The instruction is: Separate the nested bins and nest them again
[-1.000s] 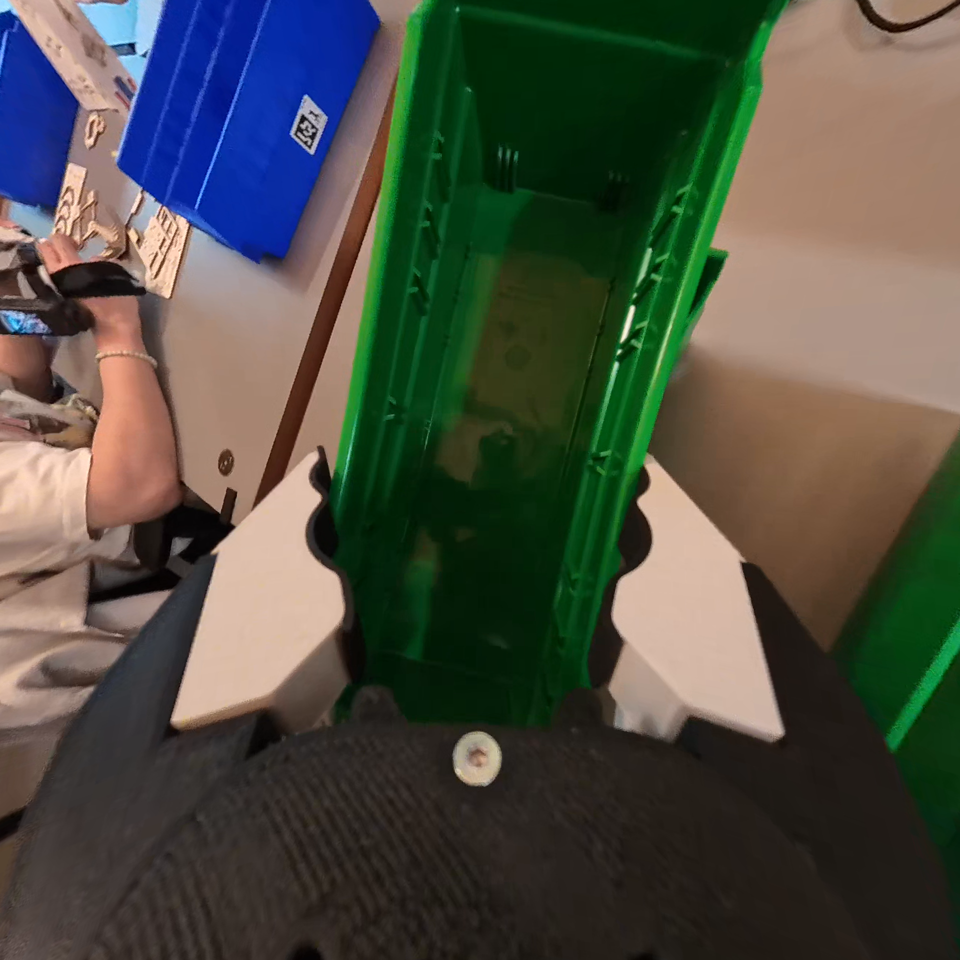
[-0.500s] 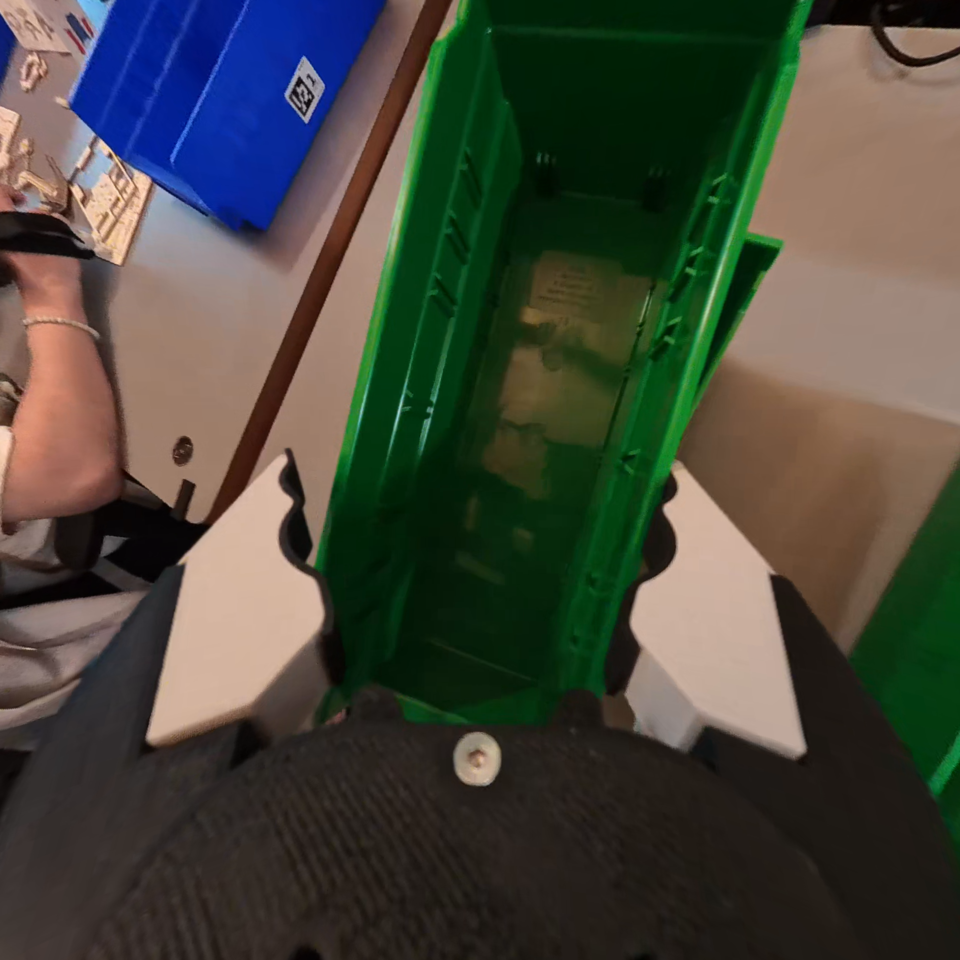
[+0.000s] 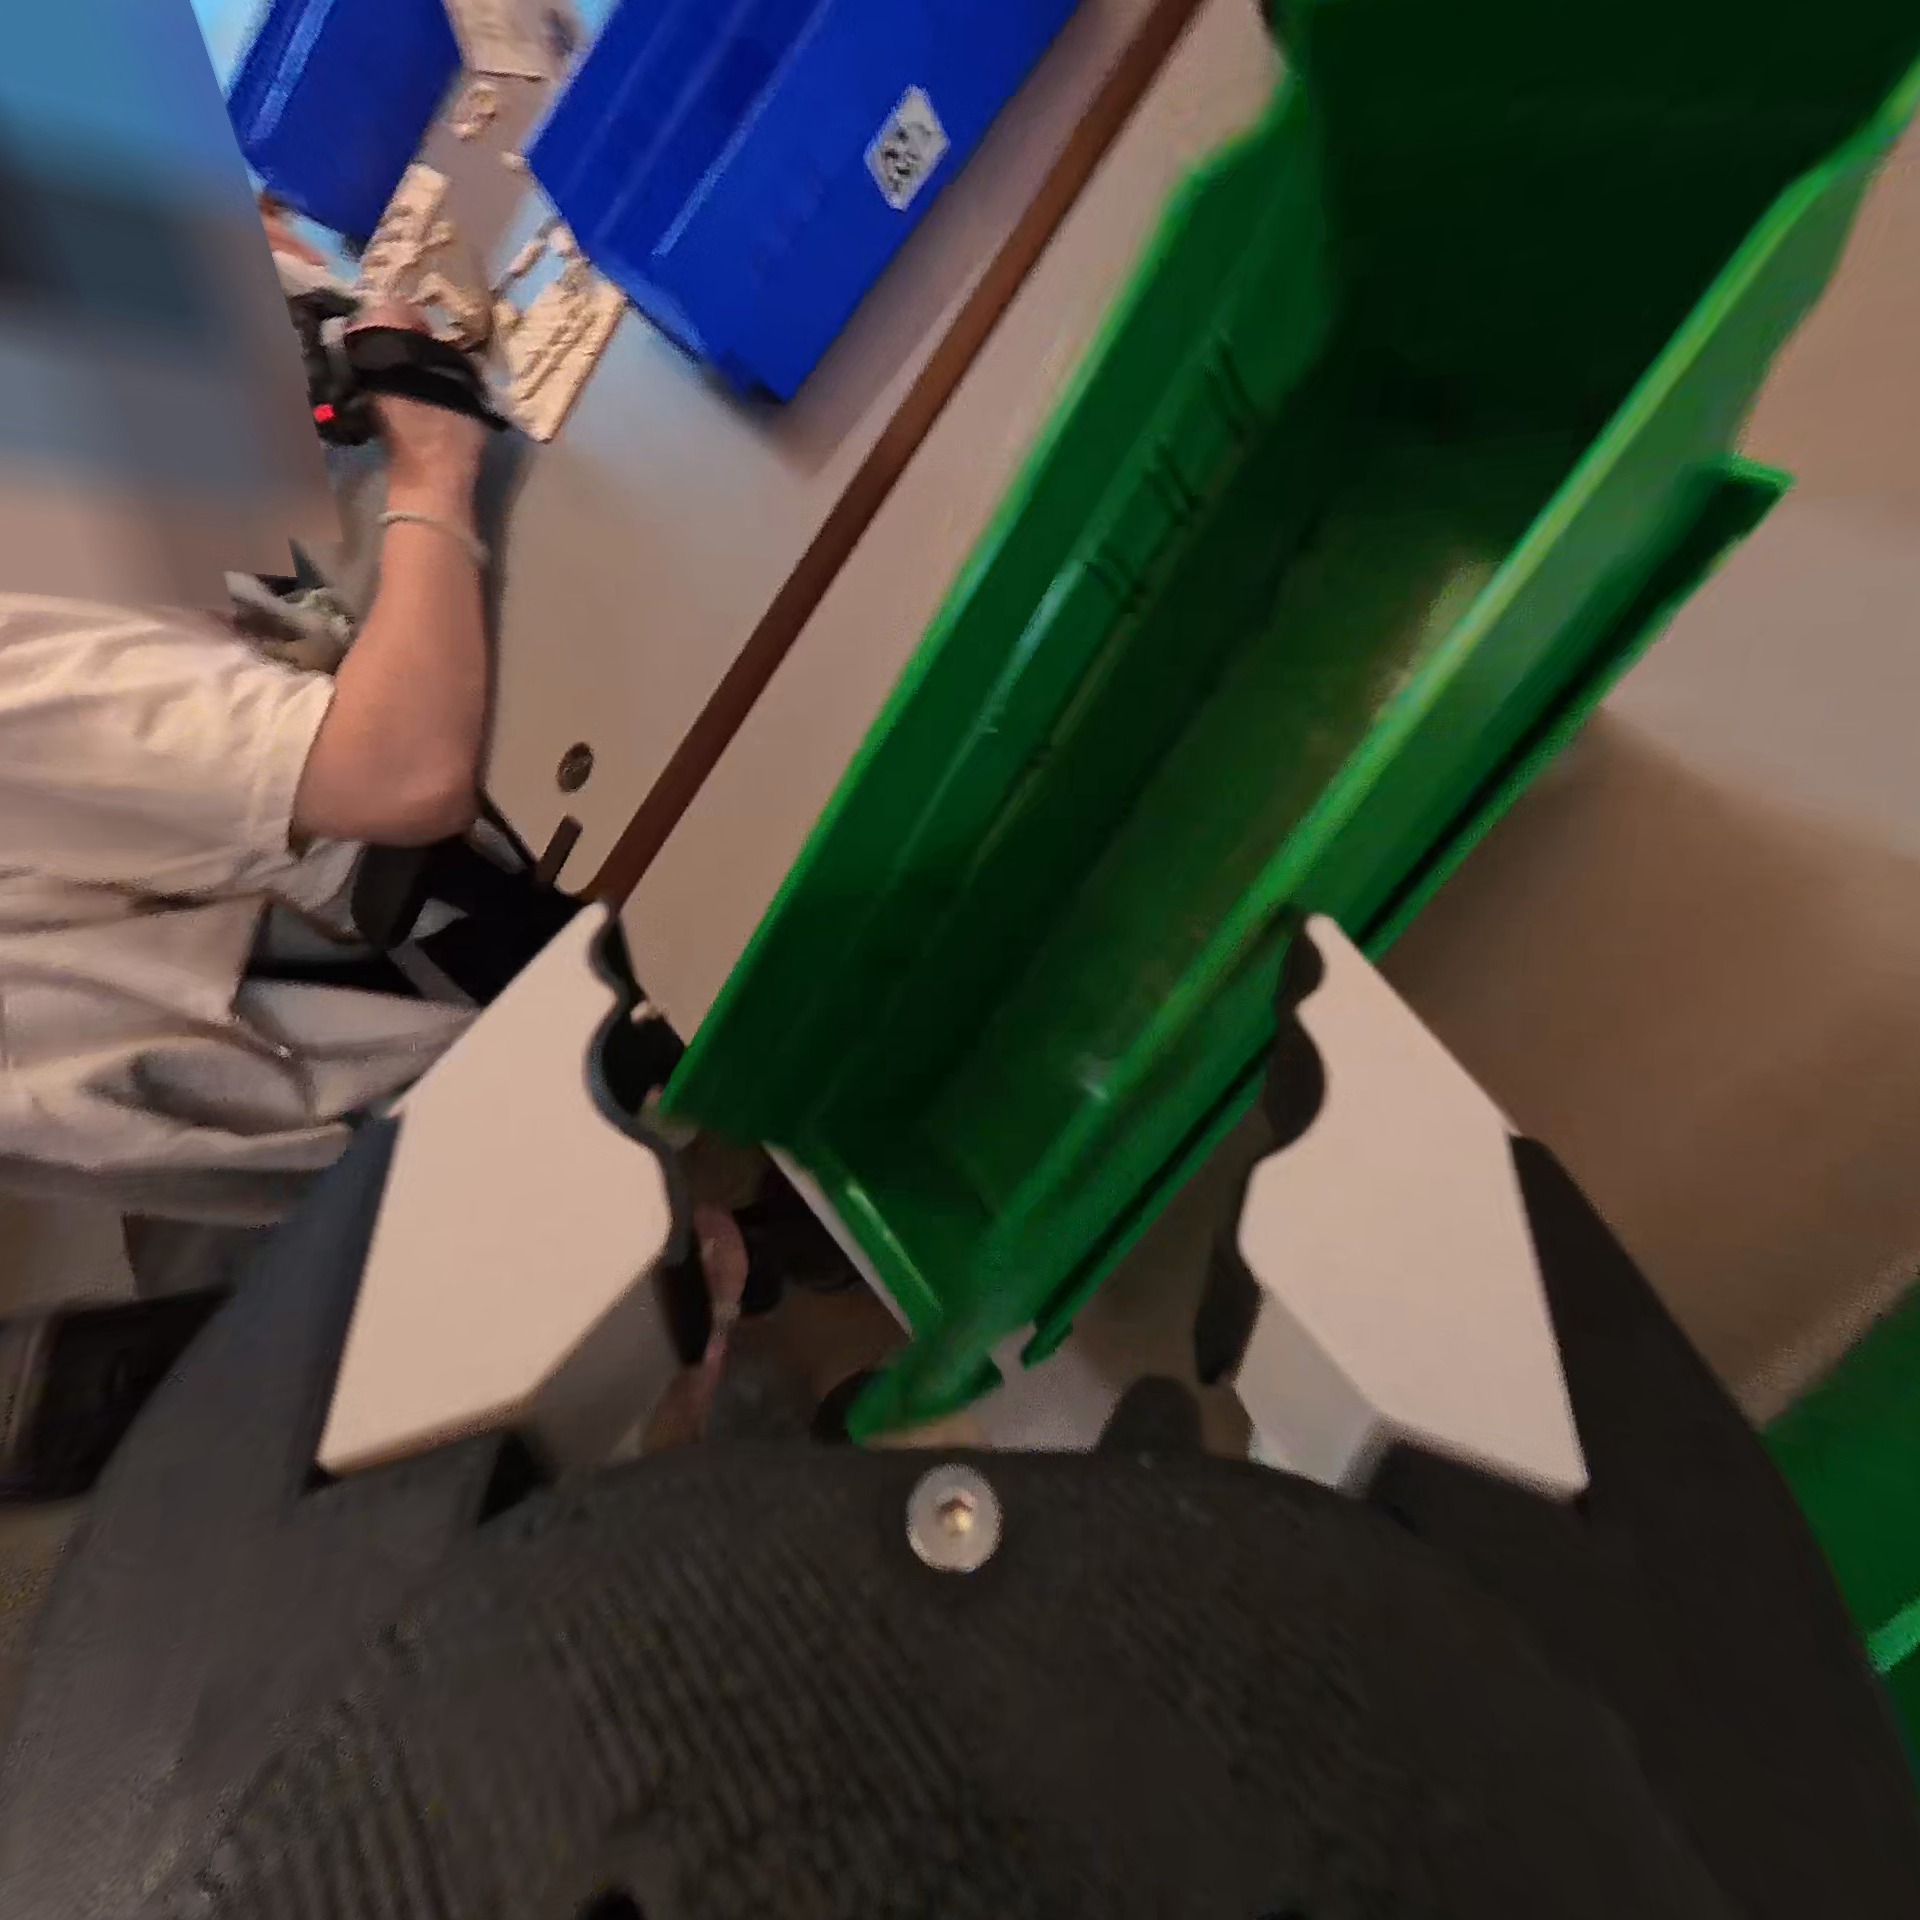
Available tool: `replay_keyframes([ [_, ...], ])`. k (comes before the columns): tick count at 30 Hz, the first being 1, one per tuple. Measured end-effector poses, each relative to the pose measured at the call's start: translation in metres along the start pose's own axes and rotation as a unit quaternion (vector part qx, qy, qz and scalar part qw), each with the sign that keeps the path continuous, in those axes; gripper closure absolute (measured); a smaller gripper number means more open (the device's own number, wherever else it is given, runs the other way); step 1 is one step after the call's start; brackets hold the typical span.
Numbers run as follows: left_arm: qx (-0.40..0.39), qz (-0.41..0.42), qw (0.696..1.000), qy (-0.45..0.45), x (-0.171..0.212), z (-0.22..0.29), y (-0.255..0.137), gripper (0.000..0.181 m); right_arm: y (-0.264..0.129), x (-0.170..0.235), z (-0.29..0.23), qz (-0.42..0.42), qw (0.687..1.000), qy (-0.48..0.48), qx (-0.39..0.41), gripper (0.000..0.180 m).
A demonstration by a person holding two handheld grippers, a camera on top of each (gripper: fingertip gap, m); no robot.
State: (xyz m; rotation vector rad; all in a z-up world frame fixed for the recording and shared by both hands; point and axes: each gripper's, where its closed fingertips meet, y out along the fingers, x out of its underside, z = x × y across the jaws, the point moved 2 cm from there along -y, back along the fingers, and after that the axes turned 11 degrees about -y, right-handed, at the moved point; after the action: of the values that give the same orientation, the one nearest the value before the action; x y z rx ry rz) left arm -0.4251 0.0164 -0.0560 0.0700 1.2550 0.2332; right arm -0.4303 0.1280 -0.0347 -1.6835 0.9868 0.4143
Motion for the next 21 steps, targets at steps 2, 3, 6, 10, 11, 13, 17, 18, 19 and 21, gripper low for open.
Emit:
replay_keyframes([
  [2, -0.024, -0.023, 0.999, -0.017, 0.01, -0.008, 0.006, 0.123, -0.017, 0.012, -0.009, 0.043, 0.998, -0.048, -0.009, 0.067],
  [3, -0.032, -0.027, 0.999, -0.027, 0.013, -0.012, 0.007, 0.125, -0.026, 0.019, -0.014, 0.066, 0.995, -0.075, -0.011, 0.07],
  [6, -0.034, -0.037, 0.997, -0.066, 0.019, -0.018, 0.01, 0.132, -0.047, 0.045, -0.028, 0.091, 0.988, -0.123, -0.024, 0.07],
  [10, -0.047, -0.059, 0.994, -0.084, 0.028, -0.023, 0.009, 0.139, -0.08, 0.076, -0.04, 0.114, 0.98, -0.158, -0.047, 0.074],
  [11, -0.056, -0.065, 0.993, -0.08, 0.03, -0.026, 0.008, 0.14, -0.09, 0.084, -0.04, 0.12, 0.977, -0.169, -0.045, 0.075],
  [13, -0.066, -0.072, 0.992, -0.076, 0.033, -0.029, 0.007, 0.141, -0.112, 0.099, -0.033, 0.137, 0.971, -0.195, -0.026, 0.078],
  [17, -0.084, -0.11, 0.986, -0.092, 0.051, -0.036, 0.011, 0.14, -0.161, 0.129, 0.012, 0.17, 0.947, -0.257, 0.089, 0.084],
  [18, -0.086, -0.127, 0.984, -0.096, 0.057, -0.036, 0.012, 0.139, -0.174, 0.137, 0.025, 0.182, 0.939, -0.266, 0.119, 0.087],
  [19, -0.086, -0.141, 0.981, -0.1, 0.063, -0.036, 0.013, 0.141, -0.187, 0.145, 0.038, 0.195, 0.931, -0.274, 0.144, 0.09],
  [21, -0.096, -0.152, 0.978, -0.106, 0.069, -0.035, 0.014, 0.142, -0.21, 0.163, 0.061, 0.228, 0.915, -0.277, 0.185, 0.094],
])
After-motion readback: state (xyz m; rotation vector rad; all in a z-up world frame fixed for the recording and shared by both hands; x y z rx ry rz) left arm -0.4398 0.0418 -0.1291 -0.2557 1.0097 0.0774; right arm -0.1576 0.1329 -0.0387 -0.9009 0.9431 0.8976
